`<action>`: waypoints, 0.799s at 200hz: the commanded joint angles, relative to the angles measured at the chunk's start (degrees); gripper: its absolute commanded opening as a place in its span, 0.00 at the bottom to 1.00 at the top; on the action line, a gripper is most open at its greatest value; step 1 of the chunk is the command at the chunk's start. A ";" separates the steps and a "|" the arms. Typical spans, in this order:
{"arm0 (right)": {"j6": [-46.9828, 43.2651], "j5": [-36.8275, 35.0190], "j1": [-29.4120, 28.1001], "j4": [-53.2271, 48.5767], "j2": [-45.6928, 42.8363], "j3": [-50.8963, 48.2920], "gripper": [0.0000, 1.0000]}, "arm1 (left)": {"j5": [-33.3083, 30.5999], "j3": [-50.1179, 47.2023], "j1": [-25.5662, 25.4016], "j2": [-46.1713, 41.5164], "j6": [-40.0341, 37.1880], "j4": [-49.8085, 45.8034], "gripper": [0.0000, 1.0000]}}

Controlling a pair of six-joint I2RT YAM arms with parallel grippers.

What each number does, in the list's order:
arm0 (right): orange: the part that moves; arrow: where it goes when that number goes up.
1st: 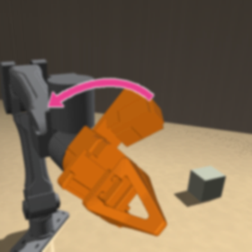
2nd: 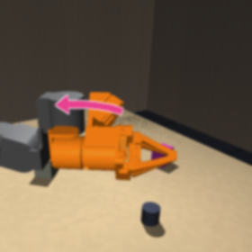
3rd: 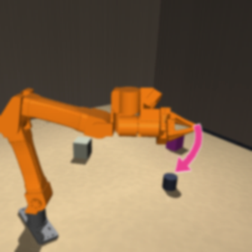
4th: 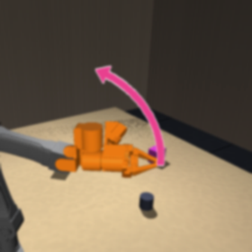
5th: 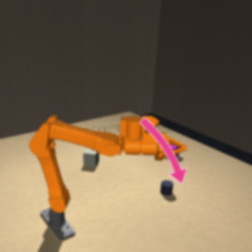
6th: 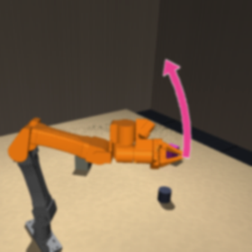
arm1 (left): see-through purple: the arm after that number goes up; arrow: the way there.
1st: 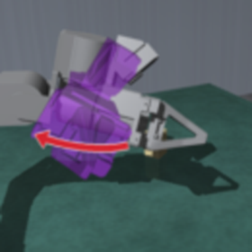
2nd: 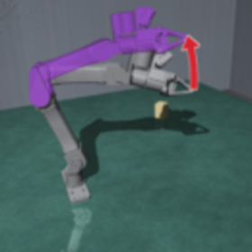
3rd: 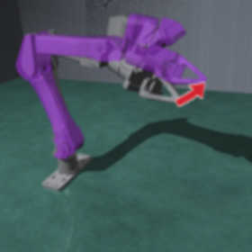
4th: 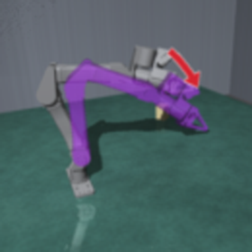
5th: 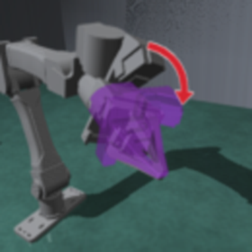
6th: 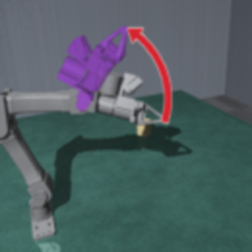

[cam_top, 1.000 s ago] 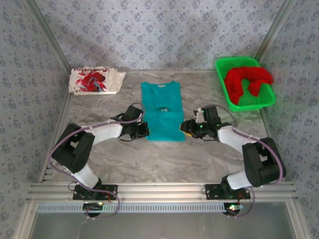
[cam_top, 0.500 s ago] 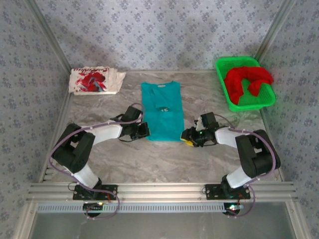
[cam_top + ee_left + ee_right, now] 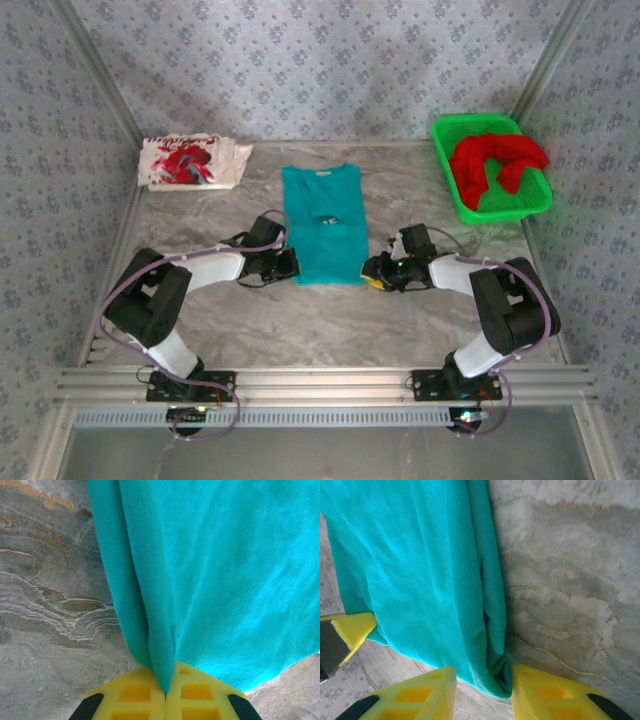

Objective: Fold and stack the t-shirts

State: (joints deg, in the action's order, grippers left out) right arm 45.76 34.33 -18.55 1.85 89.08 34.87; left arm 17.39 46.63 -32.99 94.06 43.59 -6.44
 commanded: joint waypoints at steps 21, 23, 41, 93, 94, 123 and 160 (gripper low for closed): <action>0.47 -1.27 -0.63 0.76 1.52 1.87 0.19 | 0.99 -0.83 0.54 -1.05 0.33 0.87 0.00; 0.47 -1.28 -0.66 0.76 1.58 1.80 0.18 | 0.98 -0.84 0.51 -1.09 0.35 0.96 0.00; 0.39 -1.86 -0.82 0.31 1.35 1.39 0.06 | 1.18 -0.93 0.54 -1.16 0.39 1.25 0.00; -1.17 -2.78 -0.86 -3.95 -3.18 0.55 0.00 | 1.01 -2.60 0.88 -4.43 0.39 1.58 0.00; -1.27 -2.78 -0.87 -4.13 -3.33 0.59 0.00 | 0.99 -2.69 0.85 -4.55 0.37 1.59 0.00; -3.11 -2.88 -1.24 -7.93 -6.90 0.01 0.00 | 0.54 -5.71 0.91 -8.65 -0.43 1.05 0.00; -0.35 -3.98 -6.69 -7.93 -9.47 -2.85 0.00 | 1.58 -9.89 -0.15 -11.57 -0.12 1.68 0.00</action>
State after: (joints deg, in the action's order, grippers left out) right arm 44.16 31.90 -21.28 -2.90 81.91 34.52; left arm 18.04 39.35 -32.51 84.75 43.55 -4.36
